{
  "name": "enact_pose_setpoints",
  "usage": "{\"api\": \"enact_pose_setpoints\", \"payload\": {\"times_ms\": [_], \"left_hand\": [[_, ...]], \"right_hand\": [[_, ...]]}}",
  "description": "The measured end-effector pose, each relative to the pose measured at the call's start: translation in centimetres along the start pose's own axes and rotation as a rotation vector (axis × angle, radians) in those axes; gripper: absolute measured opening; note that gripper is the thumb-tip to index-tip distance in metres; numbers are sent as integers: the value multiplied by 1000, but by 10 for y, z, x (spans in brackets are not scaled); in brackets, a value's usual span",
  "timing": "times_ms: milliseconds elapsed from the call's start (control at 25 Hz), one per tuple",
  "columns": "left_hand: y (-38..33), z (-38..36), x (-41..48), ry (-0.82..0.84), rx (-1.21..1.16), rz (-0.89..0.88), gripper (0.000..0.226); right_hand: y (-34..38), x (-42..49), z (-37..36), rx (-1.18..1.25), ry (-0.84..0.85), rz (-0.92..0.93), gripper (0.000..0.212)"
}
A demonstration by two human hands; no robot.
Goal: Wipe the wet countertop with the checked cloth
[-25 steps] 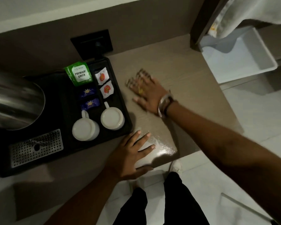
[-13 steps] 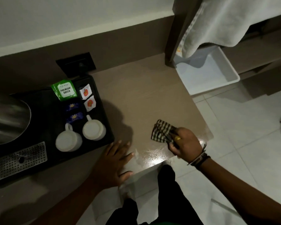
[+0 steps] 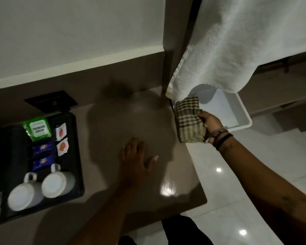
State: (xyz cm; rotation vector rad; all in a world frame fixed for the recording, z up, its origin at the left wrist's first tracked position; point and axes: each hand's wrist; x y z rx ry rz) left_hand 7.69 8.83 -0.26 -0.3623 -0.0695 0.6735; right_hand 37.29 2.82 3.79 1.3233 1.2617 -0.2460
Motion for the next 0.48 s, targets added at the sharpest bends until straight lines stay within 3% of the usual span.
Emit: {"api": "enact_pose_setpoints", "payload": {"times_ms": [120,320,480], "left_hand": [[4,-22,5,-84,-4,11,75],[8,-23,2,-67,2,2,78],[4,-23,2,-71,9,30,80]], "right_hand": [[37,59,5,-187,-93,-9,32],[40,102,4,-978,-281,92,38],[30,74,10,-1135,-555,312,34]]}}
Point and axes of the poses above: each hand's wrist, its own x-axis towards the middle knuckle, its own z-axis out of the back of the hand, y = z × x, and after that the axes turned 10 degrees about -z, right-handed
